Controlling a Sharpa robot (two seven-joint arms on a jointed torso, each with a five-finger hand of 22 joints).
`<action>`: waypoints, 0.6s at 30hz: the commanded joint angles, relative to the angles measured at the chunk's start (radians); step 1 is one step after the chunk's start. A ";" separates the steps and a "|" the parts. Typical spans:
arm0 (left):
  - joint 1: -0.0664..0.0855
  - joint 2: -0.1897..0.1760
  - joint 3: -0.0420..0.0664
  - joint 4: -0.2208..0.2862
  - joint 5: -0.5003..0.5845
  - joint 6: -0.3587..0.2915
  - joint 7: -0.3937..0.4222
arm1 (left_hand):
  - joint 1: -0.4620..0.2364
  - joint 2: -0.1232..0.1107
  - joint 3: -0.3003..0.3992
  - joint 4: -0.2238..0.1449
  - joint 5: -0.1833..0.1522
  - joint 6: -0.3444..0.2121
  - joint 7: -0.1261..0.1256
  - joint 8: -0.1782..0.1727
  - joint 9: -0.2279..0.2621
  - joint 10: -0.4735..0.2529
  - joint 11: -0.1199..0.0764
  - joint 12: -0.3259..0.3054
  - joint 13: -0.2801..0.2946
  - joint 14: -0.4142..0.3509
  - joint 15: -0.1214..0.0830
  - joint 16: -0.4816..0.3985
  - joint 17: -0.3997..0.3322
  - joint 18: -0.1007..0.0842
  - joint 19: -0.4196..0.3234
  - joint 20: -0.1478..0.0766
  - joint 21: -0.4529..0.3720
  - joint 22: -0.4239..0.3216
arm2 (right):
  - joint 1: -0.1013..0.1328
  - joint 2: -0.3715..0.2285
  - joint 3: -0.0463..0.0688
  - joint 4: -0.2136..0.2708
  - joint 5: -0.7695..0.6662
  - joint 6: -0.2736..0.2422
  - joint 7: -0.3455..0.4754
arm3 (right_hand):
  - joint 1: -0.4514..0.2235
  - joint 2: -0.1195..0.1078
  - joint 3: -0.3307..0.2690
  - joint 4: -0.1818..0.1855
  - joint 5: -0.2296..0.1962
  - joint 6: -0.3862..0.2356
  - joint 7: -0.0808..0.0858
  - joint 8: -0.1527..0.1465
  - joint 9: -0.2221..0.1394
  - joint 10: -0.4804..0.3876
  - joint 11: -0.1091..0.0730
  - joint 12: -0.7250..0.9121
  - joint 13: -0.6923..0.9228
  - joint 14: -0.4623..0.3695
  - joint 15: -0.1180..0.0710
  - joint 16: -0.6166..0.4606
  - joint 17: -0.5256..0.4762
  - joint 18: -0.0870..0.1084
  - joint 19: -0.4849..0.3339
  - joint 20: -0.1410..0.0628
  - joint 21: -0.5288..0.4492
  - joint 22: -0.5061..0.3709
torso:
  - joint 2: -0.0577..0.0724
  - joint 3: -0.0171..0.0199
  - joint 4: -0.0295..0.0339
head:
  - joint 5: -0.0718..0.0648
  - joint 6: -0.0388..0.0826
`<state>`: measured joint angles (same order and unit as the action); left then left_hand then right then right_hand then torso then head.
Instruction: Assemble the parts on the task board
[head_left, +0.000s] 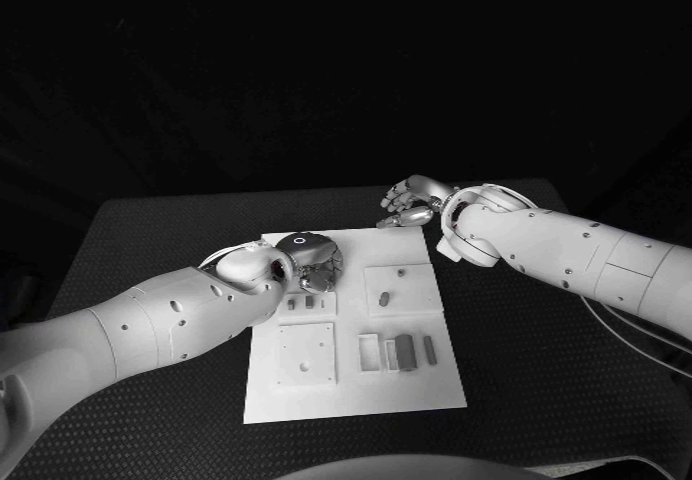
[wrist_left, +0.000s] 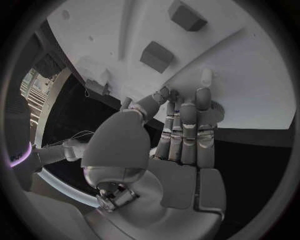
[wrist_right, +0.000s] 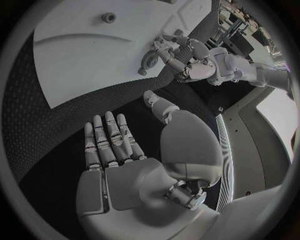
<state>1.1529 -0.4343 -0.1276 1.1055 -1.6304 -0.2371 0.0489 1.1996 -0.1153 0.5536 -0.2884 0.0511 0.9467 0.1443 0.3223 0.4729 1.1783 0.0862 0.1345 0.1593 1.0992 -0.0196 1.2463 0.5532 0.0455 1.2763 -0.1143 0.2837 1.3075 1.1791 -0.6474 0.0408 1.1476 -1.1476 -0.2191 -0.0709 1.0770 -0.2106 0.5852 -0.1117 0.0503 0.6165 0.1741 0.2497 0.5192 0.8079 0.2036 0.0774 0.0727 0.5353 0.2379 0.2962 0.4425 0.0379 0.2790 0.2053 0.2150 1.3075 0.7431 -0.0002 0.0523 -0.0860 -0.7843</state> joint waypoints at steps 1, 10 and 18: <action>-0.007 0.001 -0.003 -0.001 -0.008 0.023 0.003 | 0.000 0.009 0.006 0.001 -0.001 0.004 0.000 0.003 -0.001 0.008 0.005 -0.003 0.001 0.005 -0.002 0.005 0.001 0.063 0.006 -0.003 0.005 0.026 | 0.000 0.001 0.000 0.002 -0.001 0.000 0.010 | -0.003 0.009 -0.005 0.001 -0.001 -0.008 0.039 0.005 0.001 0.004 0.002 -0.006 -0.002 -0.003 0.007 0.006 0.001 -0.013 -0.004 -0.001 -0.005 0.020 | 0.000 0.0009 -0.0004 | 0.000 -0.001; -0.013 0.008 -0.006 -0.015 -0.023 0.031 0.000 | 0.007 0.010 0.007 -0.001 -0.001 0.013 -0.003 0.008 0.001 0.023 0.000 0.003 0.005 0.011 -0.006 0.010 0.003 0.064 0.010 -0.005 0.009 0.027 | 0.000 0.001 0.000 0.002 -0.001 0.000 0.010 | -0.003 0.010 -0.006 0.000 -0.001 -0.008 0.040 0.006 0.001 0.004 0.002 -0.006 -0.002 -0.004 0.008 0.007 0.001 -0.013 -0.003 -0.001 -0.006 0.020 | 0.000 0.0001 -0.0006 | -0.002 -0.003; -0.019 0.012 -0.009 -0.030 -0.028 0.038 -0.007 | 0.010 0.008 0.006 -0.001 -0.001 0.012 -0.003 0.005 -0.002 0.023 -0.002 -0.002 0.005 0.012 -0.008 0.013 0.004 0.062 0.011 -0.007 0.014 0.026 | 0.000 0.000 0.000 0.003 -0.001 0.001 0.010 | -0.003 0.010 -0.006 0.000 -0.001 -0.008 0.040 0.006 0.001 0.004 0.002 -0.006 -0.002 -0.004 0.008 0.007 0.002 -0.013 -0.003 -0.001 -0.006 0.020 | 0.001 0.0001 -0.0005 | -0.005 -0.003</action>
<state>1.1490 -0.4219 -0.1273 1.0843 -1.6404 -0.2443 0.0537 1.2048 -0.1100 0.5560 -0.2908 0.0511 0.9524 0.1388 0.3282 0.4724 1.2027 0.0852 0.1363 0.1678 1.1063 -0.0267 1.2546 0.5558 0.0467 1.2836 -0.1214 0.2913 1.3074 1.1791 -0.6476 0.0408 1.1489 -1.1473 -0.2191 -0.0706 1.0770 -0.2106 0.5853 -0.1117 0.0503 0.6165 0.1741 0.2497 0.5190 0.8079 0.2036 0.0774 0.0719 0.5318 0.2413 0.2962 0.4423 0.0378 0.2790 0.2053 0.2150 1.3074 0.7432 0.0003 0.0516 -0.0896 -0.7873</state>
